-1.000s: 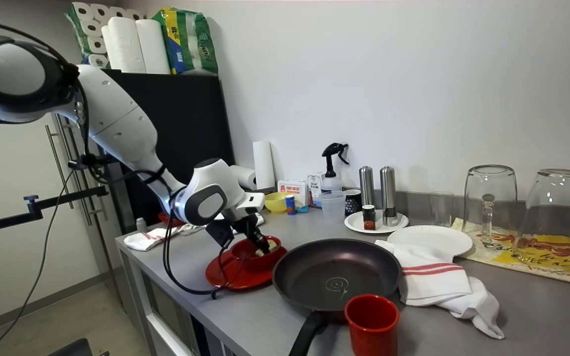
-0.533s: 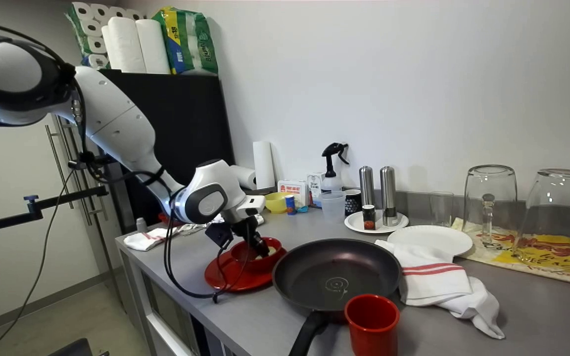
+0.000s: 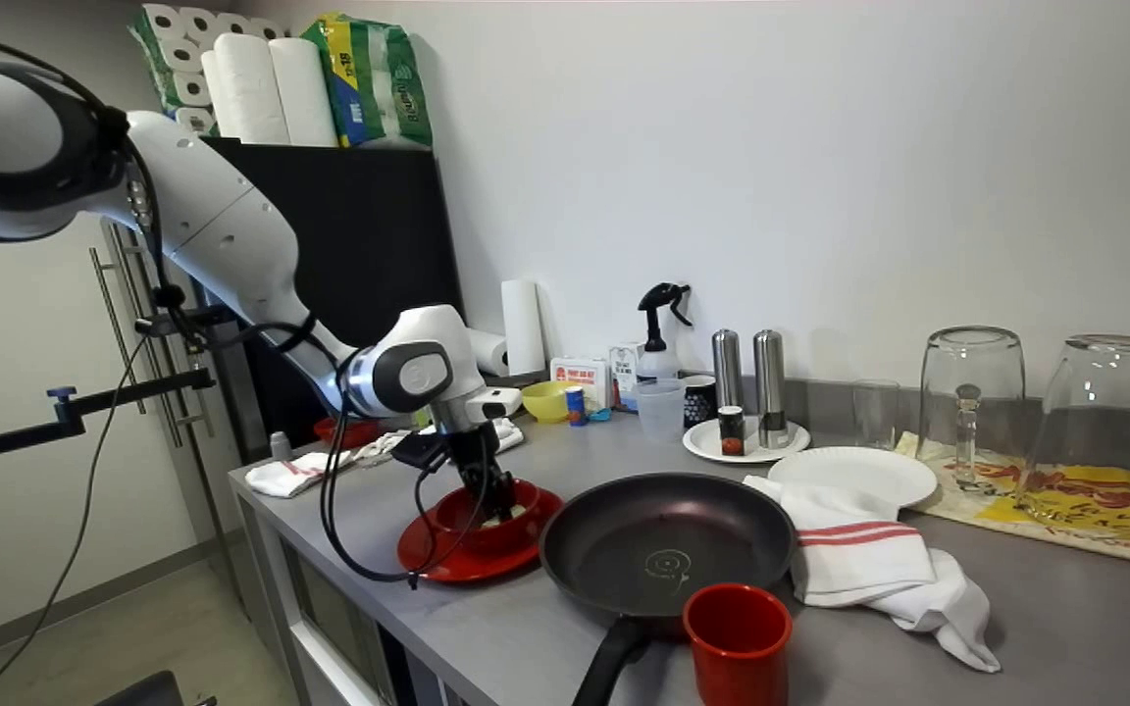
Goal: Clean the plate and the bowl with the sponge
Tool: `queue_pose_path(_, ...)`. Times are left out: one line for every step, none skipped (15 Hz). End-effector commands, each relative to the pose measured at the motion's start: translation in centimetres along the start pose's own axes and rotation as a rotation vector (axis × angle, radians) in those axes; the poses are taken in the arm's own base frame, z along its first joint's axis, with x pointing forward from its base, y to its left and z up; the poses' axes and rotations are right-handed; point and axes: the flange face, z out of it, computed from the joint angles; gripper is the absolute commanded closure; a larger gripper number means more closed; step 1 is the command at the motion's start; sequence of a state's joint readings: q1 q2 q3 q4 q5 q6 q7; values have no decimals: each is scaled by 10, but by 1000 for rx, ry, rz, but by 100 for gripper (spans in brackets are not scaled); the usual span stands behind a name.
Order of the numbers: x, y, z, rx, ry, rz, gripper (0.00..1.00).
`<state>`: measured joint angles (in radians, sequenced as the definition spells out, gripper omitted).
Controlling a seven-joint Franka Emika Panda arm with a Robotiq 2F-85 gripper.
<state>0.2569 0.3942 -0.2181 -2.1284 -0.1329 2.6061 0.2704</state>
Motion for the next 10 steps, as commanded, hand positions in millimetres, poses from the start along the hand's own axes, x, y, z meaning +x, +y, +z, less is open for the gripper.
queue_pose_path(0, -9, 5, -111, -125, -54, 75)
queue_pose_path(1, -12, 6, -138, -141, -74, 75)
queue_pose_path(1, -14, 7, -176, -148, -91, 75)
queue_pose_path(1, -16, 8, -201, -163, -113, 75)
queue_pose_path(1, -17, 8, -226, -168, -130, 75)
queue_pose_path(1, -19, 9, -252, -172, -149, 75)
queue_pose_path(2, -20, 9, -275, -171, -165, 75)
queue_pose_path(3, -20, 10, -303, -168, -183, 75)
queue_pose_path(4, -21, 10, -336, -155, -203, 75)
queue_pose_path(6, -21, 10, -366, -135, -220, 75)
